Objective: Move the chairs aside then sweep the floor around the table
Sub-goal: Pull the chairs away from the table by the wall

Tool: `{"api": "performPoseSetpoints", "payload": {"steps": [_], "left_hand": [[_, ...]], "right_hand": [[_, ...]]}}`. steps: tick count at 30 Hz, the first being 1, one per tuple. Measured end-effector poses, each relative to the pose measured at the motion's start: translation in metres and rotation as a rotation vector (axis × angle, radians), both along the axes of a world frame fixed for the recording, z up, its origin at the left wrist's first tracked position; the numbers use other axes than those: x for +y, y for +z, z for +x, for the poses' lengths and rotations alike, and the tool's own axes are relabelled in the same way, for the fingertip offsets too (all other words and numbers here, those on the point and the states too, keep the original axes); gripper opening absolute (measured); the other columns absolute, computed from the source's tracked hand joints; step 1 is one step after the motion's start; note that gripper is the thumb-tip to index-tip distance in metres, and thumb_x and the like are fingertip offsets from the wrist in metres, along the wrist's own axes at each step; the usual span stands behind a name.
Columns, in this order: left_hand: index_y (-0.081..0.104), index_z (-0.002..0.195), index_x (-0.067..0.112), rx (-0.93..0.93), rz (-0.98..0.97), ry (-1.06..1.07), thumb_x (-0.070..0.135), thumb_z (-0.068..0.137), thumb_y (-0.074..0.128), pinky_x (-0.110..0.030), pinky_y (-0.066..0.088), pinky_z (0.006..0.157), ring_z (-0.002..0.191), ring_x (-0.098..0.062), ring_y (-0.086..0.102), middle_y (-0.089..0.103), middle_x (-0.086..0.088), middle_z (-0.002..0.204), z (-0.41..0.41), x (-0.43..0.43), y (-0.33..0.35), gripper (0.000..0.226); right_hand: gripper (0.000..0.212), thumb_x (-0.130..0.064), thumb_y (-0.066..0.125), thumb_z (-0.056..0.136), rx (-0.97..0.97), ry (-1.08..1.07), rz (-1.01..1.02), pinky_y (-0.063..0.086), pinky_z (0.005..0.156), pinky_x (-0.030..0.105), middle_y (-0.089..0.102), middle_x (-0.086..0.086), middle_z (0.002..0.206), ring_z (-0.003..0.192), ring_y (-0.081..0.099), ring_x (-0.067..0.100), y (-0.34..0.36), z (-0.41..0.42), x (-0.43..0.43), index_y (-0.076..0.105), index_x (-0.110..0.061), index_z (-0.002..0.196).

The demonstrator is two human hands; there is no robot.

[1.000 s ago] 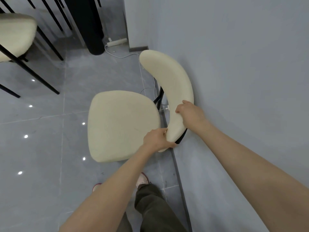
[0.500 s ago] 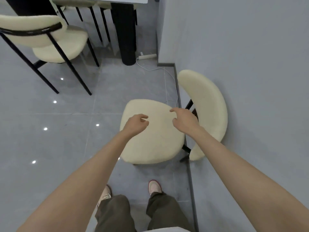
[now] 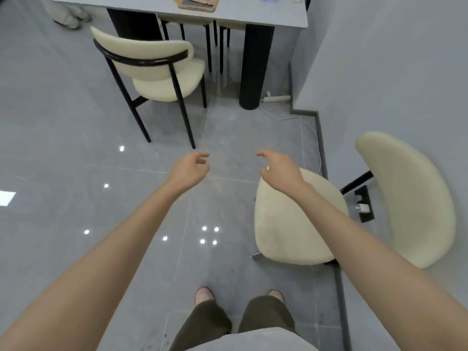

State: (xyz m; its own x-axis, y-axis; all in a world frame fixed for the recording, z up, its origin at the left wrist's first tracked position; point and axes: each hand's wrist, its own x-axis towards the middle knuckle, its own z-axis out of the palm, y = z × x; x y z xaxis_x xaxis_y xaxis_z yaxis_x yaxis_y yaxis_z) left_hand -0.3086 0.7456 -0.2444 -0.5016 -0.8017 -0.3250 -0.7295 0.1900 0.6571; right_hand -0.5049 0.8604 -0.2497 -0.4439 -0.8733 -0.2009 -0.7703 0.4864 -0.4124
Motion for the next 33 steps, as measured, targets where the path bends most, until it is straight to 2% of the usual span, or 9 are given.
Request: {"api": "performPoseSetpoints", "payload": {"steps": [3,8,14,17,18,22,26,32,33], "left_hand": [[0.050,0.136,0.019,0.024,-0.028,0.033,0.022,0.095,0.051,-0.037,0.047,0.099,0.116,-0.023,0.058,0.058,-0.004,0.132,0.033,-0.037,0.012,0.042],[0.049,0.136,0.019,0.066,-0.068,0.067,0.023,0.095,0.050,-0.034,0.049,0.093,0.115,-0.021,0.058,0.057,-0.003,0.132,0.063,-0.097,0.022,0.041],[0.042,0.140,0.019,0.043,-0.127,0.071,0.022,0.095,0.051,-0.034,0.043,0.101,0.124,-0.022,0.052,0.054,-0.003,0.136,0.062,-0.183,0.017,0.047],[0.036,0.145,0.017,0.002,-0.210,0.039,0.022,0.094,0.052,-0.033,0.039,0.103,0.126,-0.024,0.050,0.048,-0.005,0.142,0.050,-0.234,0.010,0.053],[0.034,0.146,0.017,-0.015,-0.222,0.033,0.022,0.094,0.052,-0.034,0.039,0.103,0.125,-0.026,0.050,0.046,-0.006,0.144,0.045,-0.253,0.006,0.055],[0.025,0.150,0.017,-0.070,-0.226,0.008,0.022,0.093,0.054,-0.040,0.040,0.106,0.124,-0.032,0.049,0.039,-0.009,0.149,0.028,-0.319,-0.006,0.064],[0.020,0.151,0.014,-0.103,-0.230,0.001,0.021,0.092,0.054,-0.038,0.029,0.115,0.139,-0.029,0.033,0.030,-0.011,0.153,0.021,-0.380,-0.014,0.069],[0.012,0.153,0.014,-0.144,-0.250,-0.027,0.020,0.093,0.055,-0.037,0.021,0.118,0.145,-0.026,0.018,0.020,-0.011,0.157,0.028,-0.460,-0.029,0.074],[0.011,0.153,0.014,-0.163,-0.221,-0.024,0.020,0.093,0.055,-0.037,0.021,0.118,0.146,-0.026,0.016,0.018,-0.011,0.158,0.030,-0.502,-0.037,0.075]], "right_hand": [[0.048,-0.014,0.049,0.088,0.010,0.023,-0.013,0.047,0.092,0.036,0.061,0.008,0.128,0.117,0.056,0.030,0.012,0.025,-0.043,0.050,-0.024,0.135],[0.049,-0.014,0.048,0.088,-0.018,0.082,-0.058,0.050,0.094,0.040,0.061,0.008,0.128,0.115,0.057,0.029,0.023,0.051,-0.109,0.048,-0.022,0.136],[0.050,-0.013,0.048,0.091,-0.019,0.125,-0.098,0.052,0.083,0.037,0.063,0.007,0.123,0.107,0.060,0.026,0.017,0.057,-0.198,0.044,-0.021,0.140],[0.050,-0.012,0.048,0.092,-0.031,0.137,-0.114,0.048,0.074,0.032,0.062,0.008,0.123,0.093,0.061,0.023,0.009,0.048,-0.250,0.042,-0.019,0.141],[0.050,-0.012,0.048,0.092,-0.039,0.130,-0.107,0.046,0.073,0.030,0.061,0.008,0.124,0.095,0.061,0.023,0.005,0.044,-0.269,0.041,-0.019,0.141],[0.052,-0.012,0.049,0.092,-0.066,0.149,-0.075,0.047,0.087,0.035,0.054,0.008,0.136,0.114,0.057,0.025,-0.008,0.031,-0.337,0.039,-0.018,0.143],[0.054,-0.011,0.049,0.093,-0.075,0.176,-0.044,0.045,0.099,0.038,0.045,0.007,0.145,0.128,0.048,0.025,-0.014,0.025,-0.400,0.036,-0.016,0.145],[0.057,-0.011,0.048,0.093,-0.096,0.225,-0.050,0.037,0.108,0.036,0.036,0.004,0.152,0.137,0.037,0.023,-0.024,0.026,-0.484,0.032,-0.016,0.147],[0.058,-0.011,0.047,0.092,-0.107,0.209,-0.026,0.038,0.108,0.037,0.035,0.004,0.152,0.138,0.037,0.023,-0.030,0.030,-0.527,0.031,-0.016,0.148]]}}
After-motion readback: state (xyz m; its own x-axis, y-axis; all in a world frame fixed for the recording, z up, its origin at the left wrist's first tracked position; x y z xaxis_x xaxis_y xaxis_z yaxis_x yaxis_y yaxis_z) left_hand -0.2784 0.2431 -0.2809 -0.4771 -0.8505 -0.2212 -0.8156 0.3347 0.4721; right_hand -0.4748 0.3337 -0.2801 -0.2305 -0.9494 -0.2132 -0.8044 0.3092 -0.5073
